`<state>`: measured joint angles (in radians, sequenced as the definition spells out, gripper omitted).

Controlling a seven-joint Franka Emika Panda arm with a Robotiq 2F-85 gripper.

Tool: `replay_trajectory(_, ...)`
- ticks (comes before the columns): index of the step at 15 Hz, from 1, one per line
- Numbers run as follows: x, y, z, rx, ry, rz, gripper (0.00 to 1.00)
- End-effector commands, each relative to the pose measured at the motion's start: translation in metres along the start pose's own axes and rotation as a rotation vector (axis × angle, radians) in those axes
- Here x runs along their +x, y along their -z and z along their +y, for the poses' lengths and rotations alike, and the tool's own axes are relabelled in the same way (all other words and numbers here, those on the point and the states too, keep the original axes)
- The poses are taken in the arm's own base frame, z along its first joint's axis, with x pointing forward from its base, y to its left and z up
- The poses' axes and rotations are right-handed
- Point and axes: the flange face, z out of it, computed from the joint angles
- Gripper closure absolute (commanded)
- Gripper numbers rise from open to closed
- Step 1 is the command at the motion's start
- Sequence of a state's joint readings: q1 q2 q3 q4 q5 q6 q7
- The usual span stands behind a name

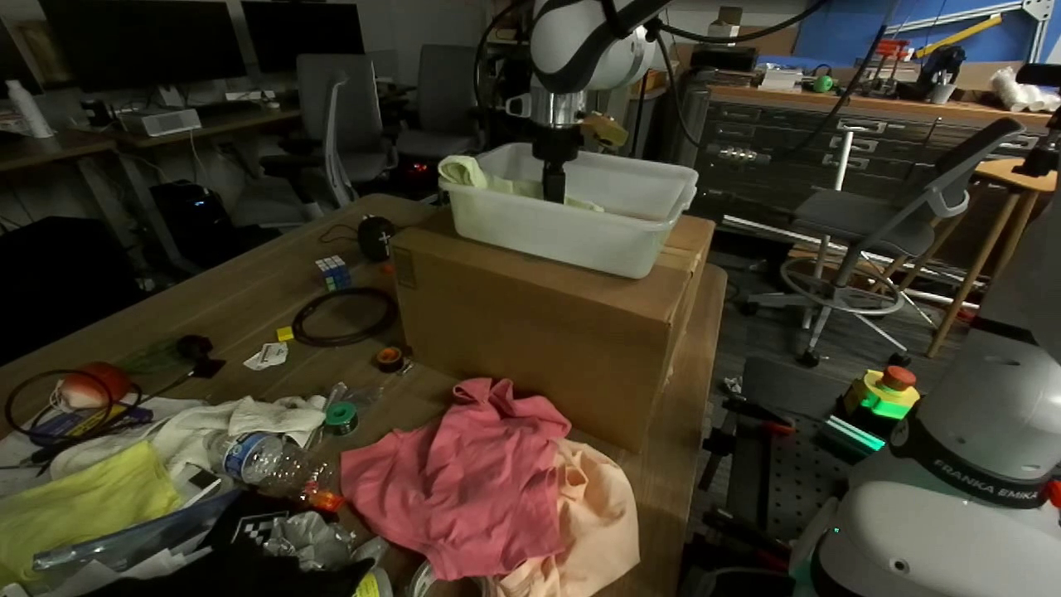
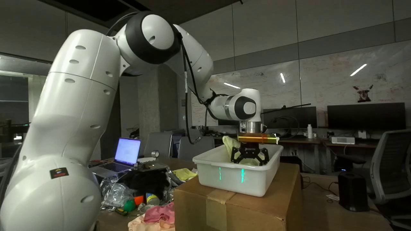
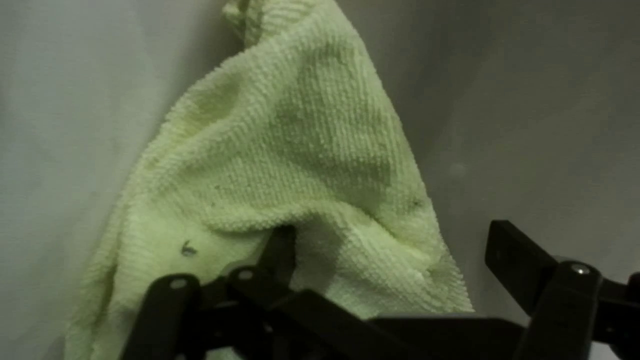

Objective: Pick the clothes in the box and put them on the table

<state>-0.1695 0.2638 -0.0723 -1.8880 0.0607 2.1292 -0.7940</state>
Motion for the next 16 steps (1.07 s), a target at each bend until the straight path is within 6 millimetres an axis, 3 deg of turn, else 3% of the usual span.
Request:
replay_trajectory(1, 0.005, -0.006, 0.004, -0.022, 0.003, -0.001, 0.00)
replay_trajectory(2, 0.004, -0.006, 0.004, -0.022, 0.004, 0.000, 0.00)
replay_trajectory(3, 0.005, -0.007, 0.005, -0.031, 0.002, 0.000, 0.17)
replay_trajectory(4, 0.005, -0.007, 0.005, -0.042, -0.001, 0.002, 0.27)
replay_trajectory(12, 0.006, -0.003, 0.009, -0.088, -0.023, 0.023, 0.88)
replay_trajectory(16, 0.005, 0.012, 0.005, -0.121, -0.045, 0.063, 0.99)
